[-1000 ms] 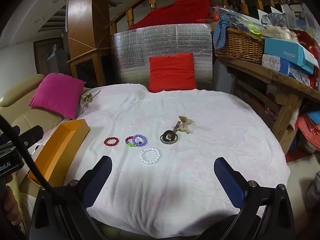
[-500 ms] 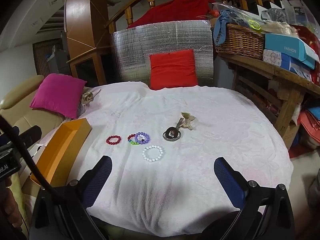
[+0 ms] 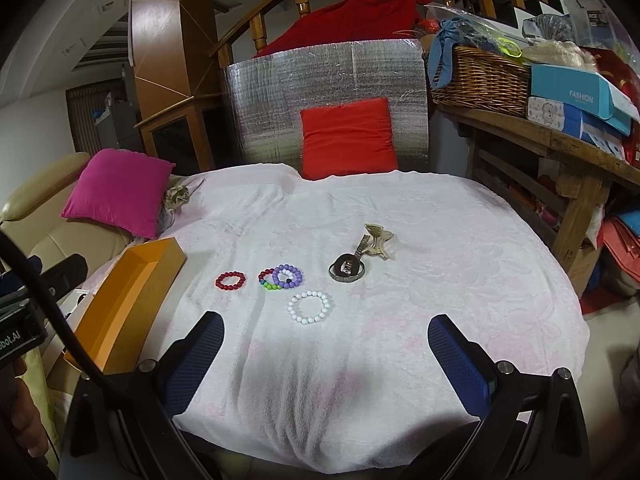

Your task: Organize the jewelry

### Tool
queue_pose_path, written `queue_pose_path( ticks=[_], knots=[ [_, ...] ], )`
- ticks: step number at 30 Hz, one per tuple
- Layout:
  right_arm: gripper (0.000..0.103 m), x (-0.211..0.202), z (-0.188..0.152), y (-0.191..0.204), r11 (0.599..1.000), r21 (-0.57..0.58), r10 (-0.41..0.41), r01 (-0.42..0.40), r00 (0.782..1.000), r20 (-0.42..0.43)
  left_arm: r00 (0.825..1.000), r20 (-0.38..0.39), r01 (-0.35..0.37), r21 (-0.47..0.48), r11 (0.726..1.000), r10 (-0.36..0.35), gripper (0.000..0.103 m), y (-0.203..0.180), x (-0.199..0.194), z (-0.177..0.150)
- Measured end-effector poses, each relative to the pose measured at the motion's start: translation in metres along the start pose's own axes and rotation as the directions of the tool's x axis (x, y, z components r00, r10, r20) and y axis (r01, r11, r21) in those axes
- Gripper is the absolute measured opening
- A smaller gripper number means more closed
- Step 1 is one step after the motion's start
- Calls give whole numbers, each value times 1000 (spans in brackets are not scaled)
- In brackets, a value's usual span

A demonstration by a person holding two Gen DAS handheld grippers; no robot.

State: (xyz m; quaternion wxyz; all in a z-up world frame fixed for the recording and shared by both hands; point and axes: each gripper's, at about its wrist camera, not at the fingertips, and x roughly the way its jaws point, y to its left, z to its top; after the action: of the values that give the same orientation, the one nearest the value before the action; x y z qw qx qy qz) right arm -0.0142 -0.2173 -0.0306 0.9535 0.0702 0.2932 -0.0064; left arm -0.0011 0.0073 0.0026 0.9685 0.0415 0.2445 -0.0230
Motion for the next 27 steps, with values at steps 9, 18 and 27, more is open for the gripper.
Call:
queue_pose_path(
  ticks=[9, 18, 27],
  knots=[
    [103, 1, -1, 2, 1000, -2, 2, -2, 1000, -1, 1000, -3, -6, 3, 1000, 6, 103, -1, 1, 0],
    [103, 2, -3, 4, 1000, 1, 4, -4, 1000, -1, 1000, -8, -7, 0, 1000, 7, 103, 2, 2, -1],
    [103, 2, -5, 4, 1000, 3, 5, -5, 1000, -3, 1000, -10, -10, 0, 1000, 10, 103, 3, 2, -2]
  ],
)
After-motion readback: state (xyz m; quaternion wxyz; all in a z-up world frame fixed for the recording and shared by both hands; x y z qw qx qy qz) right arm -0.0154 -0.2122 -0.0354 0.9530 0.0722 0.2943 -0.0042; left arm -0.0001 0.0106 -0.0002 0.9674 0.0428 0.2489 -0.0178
